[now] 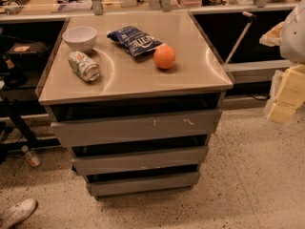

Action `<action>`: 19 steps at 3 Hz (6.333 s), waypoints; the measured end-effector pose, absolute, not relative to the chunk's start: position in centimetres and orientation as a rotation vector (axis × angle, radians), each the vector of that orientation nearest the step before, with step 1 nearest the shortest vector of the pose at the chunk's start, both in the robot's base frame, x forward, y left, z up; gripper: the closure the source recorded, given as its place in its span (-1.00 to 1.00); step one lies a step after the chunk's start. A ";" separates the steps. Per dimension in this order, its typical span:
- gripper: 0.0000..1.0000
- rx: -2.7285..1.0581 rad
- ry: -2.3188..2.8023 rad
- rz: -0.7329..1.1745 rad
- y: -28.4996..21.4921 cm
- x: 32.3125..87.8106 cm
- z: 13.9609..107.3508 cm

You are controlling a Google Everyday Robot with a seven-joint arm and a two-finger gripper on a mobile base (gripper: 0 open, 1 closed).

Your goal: Open bottom drawer

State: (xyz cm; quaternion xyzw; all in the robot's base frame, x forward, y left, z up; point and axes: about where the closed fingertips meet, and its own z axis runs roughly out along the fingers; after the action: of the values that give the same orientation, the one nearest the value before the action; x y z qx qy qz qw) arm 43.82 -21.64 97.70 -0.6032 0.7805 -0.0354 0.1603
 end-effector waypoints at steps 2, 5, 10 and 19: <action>-1.00 -1.750 2.236 -0.049 -20.8 42.8 94.4; -1.00 -1.848 2.343 0.237 -16.8 36.6 80.2; -1.00 -1.609 2.434 0.501 -12.2 38.2 53.7; -1.00 -1.297 2.288 0.667 -5.5 52.6 26.4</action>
Offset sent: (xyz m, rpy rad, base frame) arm -0.0438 0.0352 -0.1412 0.0593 0.1809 0.0738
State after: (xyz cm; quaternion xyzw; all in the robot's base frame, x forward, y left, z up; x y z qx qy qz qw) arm 52.60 -5.54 26.38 -0.4670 0.8240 0.2402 0.2127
